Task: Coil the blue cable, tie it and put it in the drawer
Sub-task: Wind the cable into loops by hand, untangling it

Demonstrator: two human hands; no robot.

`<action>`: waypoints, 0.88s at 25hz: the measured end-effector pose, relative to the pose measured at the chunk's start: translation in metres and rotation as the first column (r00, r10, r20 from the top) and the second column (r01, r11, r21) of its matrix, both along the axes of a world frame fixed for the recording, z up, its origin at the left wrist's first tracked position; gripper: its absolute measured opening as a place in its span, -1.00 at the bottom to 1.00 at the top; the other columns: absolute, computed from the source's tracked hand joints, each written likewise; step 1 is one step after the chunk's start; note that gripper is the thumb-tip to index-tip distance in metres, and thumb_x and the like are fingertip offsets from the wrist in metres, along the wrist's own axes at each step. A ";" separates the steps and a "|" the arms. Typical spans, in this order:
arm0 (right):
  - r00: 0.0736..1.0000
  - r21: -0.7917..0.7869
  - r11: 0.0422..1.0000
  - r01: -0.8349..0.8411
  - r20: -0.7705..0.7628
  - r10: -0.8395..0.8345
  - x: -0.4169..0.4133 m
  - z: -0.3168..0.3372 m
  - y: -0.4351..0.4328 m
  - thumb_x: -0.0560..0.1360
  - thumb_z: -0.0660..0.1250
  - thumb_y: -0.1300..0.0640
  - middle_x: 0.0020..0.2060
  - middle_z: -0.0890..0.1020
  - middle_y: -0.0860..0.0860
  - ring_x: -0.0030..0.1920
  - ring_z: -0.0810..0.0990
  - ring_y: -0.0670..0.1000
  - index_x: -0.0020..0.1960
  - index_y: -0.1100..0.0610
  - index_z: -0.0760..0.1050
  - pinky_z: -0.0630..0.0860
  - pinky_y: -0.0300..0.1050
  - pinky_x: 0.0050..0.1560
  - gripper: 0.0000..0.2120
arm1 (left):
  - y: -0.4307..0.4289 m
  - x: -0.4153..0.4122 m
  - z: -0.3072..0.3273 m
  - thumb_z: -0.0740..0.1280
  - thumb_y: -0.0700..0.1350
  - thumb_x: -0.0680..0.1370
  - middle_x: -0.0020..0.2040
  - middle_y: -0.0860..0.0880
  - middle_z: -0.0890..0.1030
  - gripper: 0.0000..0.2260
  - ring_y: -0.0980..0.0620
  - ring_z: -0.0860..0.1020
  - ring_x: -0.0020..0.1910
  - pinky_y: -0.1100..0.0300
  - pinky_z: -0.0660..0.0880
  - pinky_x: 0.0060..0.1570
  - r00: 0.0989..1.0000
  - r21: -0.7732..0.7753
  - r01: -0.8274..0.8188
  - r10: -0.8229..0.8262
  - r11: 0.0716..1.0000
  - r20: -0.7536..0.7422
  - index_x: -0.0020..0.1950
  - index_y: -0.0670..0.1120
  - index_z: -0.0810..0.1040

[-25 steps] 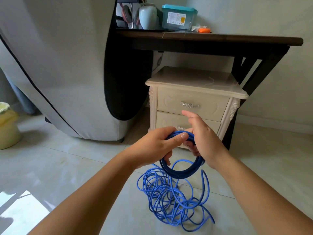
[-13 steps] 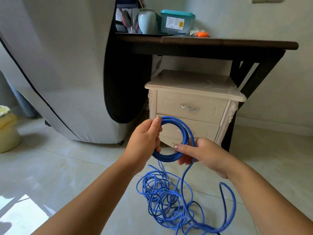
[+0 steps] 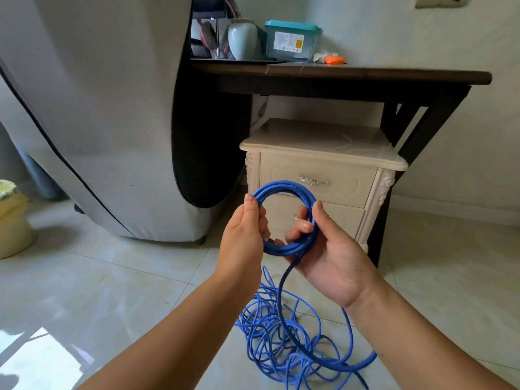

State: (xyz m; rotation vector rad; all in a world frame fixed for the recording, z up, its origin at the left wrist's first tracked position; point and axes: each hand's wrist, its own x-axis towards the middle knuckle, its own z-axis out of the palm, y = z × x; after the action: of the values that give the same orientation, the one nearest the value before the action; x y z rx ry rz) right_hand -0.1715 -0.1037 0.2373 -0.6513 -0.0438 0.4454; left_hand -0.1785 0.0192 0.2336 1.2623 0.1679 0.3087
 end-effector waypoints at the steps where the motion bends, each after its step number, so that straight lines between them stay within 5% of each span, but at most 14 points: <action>1: 1.000 0.010 1.000 0.017 0.008 -0.017 0.001 0.000 0.001 0.52 0.26 -0.03 -0.46 0.34 -0.05 -0.44 0.37 -0.06 -0.16 0.14 0.49 0.57 -0.14 -0.24 -0.76 | 0.001 0.001 -0.001 0.12 0.09 0.69 -0.43 0.06 0.32 -0.62 0.05 0.28 -0.37 0.08 0.27 -0.18 0.999 -0.034 0.032 -0.033 0.999 -0.016 -0.24 -0.07 0.39; 4: 0.995 -0.115 0.991 0.073 0.081 -0.064 0.008 0.003 -0.004 0.56 0.19 -0.08 -0.54 0.22 -0.09 -0.55 0.21 -0.09 -0.20 0.12 0.42 0.41 -0.16 -0.29 -0.71 | 0.010 0.002 -0.002 0.14 0.03 0.68 -0.39 -0.01 0.43 -0.68 0.04 0.39 -0.36 0.15 0.39 -0.18 0.959 -0.165 0.267 -0.279 0.950 -0.055 -0.16 -0.11 0.46; 9: 0.988 -0.375 0.927 0.022 0.150 0.038 0.010 0.013 -0.018 0.51 0.23 -0.05 -0.58 0.14 -0.10 -0.61 0.12 -0.12 -0.26 0.12 0.40 0.29 -0.20 -0.47 -0.72 | 0.035 0.008 0.000 0.18 -0.02 0.61 -0.18 -0.11 0.63 -0.71 -0.08 0.59 -0.17 0.07 0.54 -0.09 0.878 -0.027 0.479 -0.479 0.877 -0.008 0.04 -0.18 0.59; 11: 0.974 -0.555 0.831 0.043 0.208 0.089 0.006 0.014 -0.015 0.55 0.23 -0.01 -0.58 0.15 -0.10 -0.59 0.11 -0.11 -0.25 0.15 0.41 0.26 -0.20 -0.47 -0.71 | 0.038 0.009 0.005 0.21 0.12 0.58 -0.12 -0.09 0.65 -0.62 -0.03 0.62 -0.15 0.07 0.56 -0.07 0.870 0.105 0.489 -0.493 0.866 0.014 0.13 -0.14 0.59; 14: 0.941 -0.725 0.665 0.179 0.324 0.100 0.002 0.012 -0.007 0.62 0.21 0.04 -0.54 0.19 -0.10 -0.54 0.13 -0.08 -0.16 0.16 0.44 0.25 -0.19 -0.45 -0.75 | 0.033 0.003 0.013 0.37 0.15 0.54 -0.10 0.03 0.67 -0.67 0.11 0.64 -0.16 0.14 0.60 -0.08 0.890 0.541 0.404 -0.454 0.738 -0.045 0.21 0.01 0.55; 17: 0.950 -0.686 0.705 0.178 0.307 0.059 0.006 0.011 -0.008 0.59 0.21 0.05 -0.50 0.21 -0.08 -0.53 0.14 -0.08 -0.18 0.08 0.43 0.25 -0.18 -0.45 -0.81 | 0.031 0.002 0.015 0.36 0.06 0.55 -0.22 0.01 0.65 -0.77 0.10 0.64 -0.32 0.17 0.63 -0.23 0.921 0.745 0.293 -0.385 0.600 -0.052 0.14 -0.02 0.52; 22: 0.968 -0.548 0.814 0.193 0.242 -0.066 0.006 0.008 -0.008 0.63 0.17 -0.03 -0.53 0.27 -0.04 -0.56 0.12 -0.09 0.04 0.14 0.50 0.22 -0.23 -0.53 -0.75 | 0.028 0.008 0.010 0.22 0.01 0.65 -0.45 0.05 0.40 -0.78 0.15 0.40 -0.52 0.01 0.62 -0.24 0.932 0.706 0.302 -0.354 0.641 -0.078 0.05 -0.12 0.54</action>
State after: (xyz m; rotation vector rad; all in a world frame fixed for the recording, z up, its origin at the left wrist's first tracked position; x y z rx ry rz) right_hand -0.1654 -0.1119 0.2455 -1.2892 -0.0692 0.2470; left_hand -0.1702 0.0467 0.2437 2.0228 -0.2817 0.0861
